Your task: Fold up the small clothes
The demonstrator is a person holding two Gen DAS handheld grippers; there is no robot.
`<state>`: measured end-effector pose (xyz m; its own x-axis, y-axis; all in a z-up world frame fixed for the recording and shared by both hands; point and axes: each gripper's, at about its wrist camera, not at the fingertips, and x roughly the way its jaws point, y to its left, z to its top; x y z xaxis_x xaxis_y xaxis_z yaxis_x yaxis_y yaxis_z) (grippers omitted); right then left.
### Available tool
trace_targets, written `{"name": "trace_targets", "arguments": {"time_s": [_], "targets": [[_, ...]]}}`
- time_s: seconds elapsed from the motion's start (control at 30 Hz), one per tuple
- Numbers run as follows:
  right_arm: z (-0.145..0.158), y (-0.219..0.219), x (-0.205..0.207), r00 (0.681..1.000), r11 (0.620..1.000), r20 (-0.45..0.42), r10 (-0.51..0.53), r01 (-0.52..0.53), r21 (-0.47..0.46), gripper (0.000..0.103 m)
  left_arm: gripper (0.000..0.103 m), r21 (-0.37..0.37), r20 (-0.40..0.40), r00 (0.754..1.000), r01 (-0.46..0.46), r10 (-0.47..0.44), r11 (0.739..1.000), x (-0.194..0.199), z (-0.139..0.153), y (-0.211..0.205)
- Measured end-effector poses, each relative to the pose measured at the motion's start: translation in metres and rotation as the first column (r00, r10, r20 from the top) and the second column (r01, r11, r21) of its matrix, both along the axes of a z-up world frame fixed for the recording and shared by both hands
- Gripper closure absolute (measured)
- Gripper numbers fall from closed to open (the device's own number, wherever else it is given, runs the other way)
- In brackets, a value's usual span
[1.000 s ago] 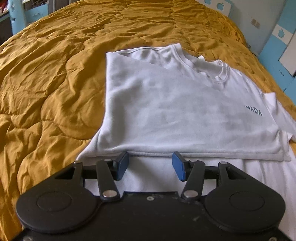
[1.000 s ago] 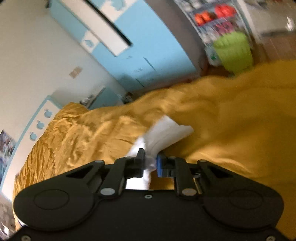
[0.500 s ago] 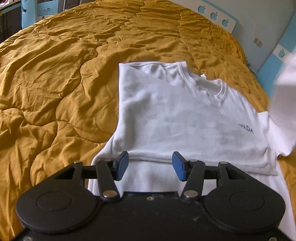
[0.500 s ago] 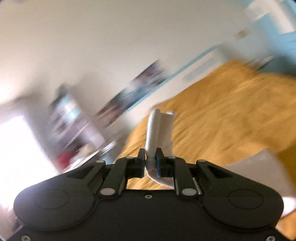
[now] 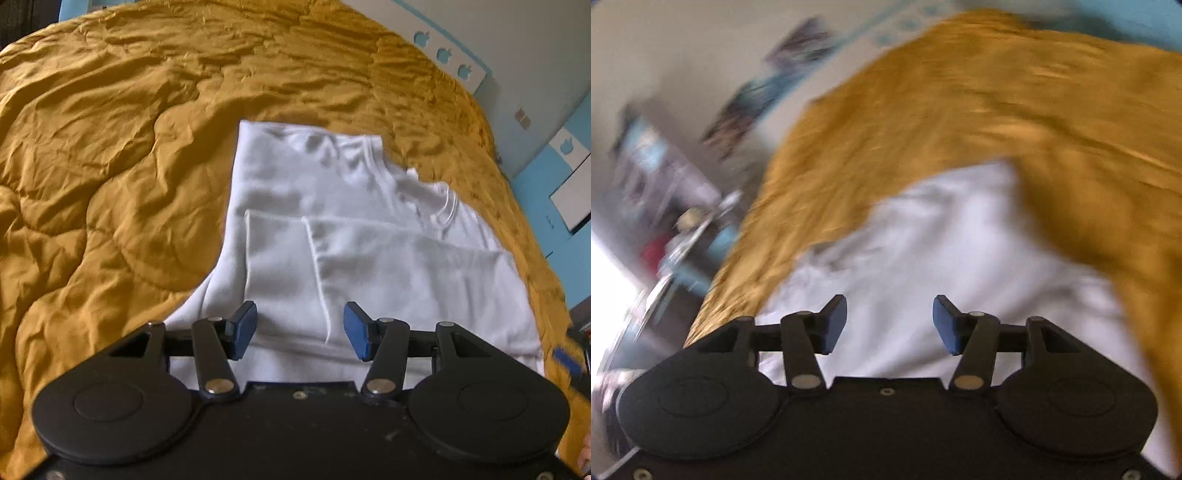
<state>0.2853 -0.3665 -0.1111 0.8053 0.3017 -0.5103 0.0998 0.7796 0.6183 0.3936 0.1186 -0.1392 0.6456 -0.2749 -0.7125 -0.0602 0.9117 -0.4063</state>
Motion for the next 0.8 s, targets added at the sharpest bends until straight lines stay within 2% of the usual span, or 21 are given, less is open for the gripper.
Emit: {"name": "trace_targets", "arguments": {"time_s": [0.1, 0.23, 0.3, 0.4, 0.43, 0.47, 0.5, 0.6, 0.7, 0.8], "targets": [[-0.025, -0.045, -0.005, 0.990, 0.983, -0.085, -0.110, 0.121, 0.137, 0.050, 0.050, -0.008, -0.007, 1.000, 0.001, -0.001, 1.000, 0.007, -0.002, -0.006], [-0.040, -0.054, -0.005, 0.983, 0.975, -0.113, -0.147, 0.164, 0.152, 0.051, 0.050, 0.038, -0.017, 1.000, 0.026, -0.026, 0.999, 0.014, -0.008, -0.015], [-0.049, -0.053, -0.001, 0.980, 0.962, -0.119, -0.162, 0.183, 0.202, 0.051, 0.049, 0.063, -0.018, 0.999, 0.038, -0.037, 0.997, 0.017, -0.010, -0.018], [-0.064, -0.057, 0.002, 0.956, 0.920, -0.134, -0.262, 0.290, 0.263, 0.051, 0.049, 0.076, -0.025, 0.999, 0.043, -0.042, 0.996, 0.020, -0.013, -0.019], [-0.067, -0.061, 0.002, 0.950, 0.907, -0.129, -0.284, 0.309, 0.285, 0.054, 0.049, 0.077, -0.026, 0.999, 0.042, -0.040, 0.996, 0.020, -0.013, -0.019], [-0.068, -0.063, 0.000, 0.945, 0.893, -0.130, -0.301, 0.327, 0.309, 0.063, 0.049, 0.075, -0.027, 0.999, 0.042, -0.040, 0.996, 0.020, -0.013, -0.019], [-0.068, -0.065, -0.002, 0.943, 0.890, -0.127, -0.306, 0.331, 0.314, 0.096, 0.049, 0.073, -0.026, 0.999, 0.043, -0.042, 0.996, 0.021, -0.013, -0.018], [-0.064, -0.068, -0.014, 0.945, 0.889, -0.079, -0.318, 0.326, 0.322, 0.099, 0.049, 0.091, -0.021, 0.998, 0.059, -0.057, 0.994, 0.020, -0.018, -0.019], [-0.081, -0.069, -0.013, 0.941, 0.916, -0.160, -0.299, 0.330, 0.230, 0.103, 0.049, 0.131, -0.017, 0.996, 0.094, -0.093, 0.987, 0.020, -0.024, -0.021], [-0.083, -0.072, 0.000, 0.955, 0.944, -0.172, -0.242, 0.272, 0.184, 0.103, 0.049, 0.136, -0.026, 0.993, 0.120, -0.118, 0.983, 0.021, -0.022, -0.019]]}}
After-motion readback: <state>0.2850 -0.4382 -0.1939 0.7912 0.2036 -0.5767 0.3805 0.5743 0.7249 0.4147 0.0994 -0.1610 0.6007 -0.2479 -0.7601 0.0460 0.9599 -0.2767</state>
